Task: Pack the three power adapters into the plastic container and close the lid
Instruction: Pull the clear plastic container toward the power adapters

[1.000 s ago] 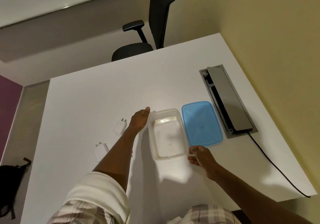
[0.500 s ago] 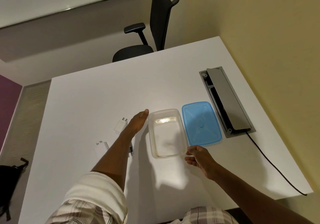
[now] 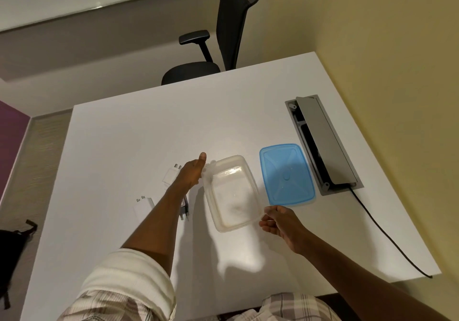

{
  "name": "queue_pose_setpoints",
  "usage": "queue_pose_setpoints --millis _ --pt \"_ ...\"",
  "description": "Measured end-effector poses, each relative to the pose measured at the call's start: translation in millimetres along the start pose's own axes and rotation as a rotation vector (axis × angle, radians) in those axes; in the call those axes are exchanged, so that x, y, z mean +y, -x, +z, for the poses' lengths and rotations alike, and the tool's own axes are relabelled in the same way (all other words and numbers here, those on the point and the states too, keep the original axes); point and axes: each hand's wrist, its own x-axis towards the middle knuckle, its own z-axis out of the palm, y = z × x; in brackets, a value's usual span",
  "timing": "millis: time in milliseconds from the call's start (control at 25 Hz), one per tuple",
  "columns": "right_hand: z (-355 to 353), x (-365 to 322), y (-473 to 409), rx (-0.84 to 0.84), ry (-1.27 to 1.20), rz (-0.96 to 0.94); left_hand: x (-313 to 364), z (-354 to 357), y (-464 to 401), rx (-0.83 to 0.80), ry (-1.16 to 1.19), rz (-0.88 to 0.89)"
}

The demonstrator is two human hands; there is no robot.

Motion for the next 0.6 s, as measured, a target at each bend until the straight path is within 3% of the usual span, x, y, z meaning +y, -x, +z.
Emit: queue_pose_setpoints --millis 320,600 --pt "-12 -27 -13 0.023 -0.02 -0.067 -60 -6 51 0.17 0.127 -0.123" --pt "-11 -55 -31 0.032 0.081 -0.09 -95 19 105 0.186 0.284 -0.174"
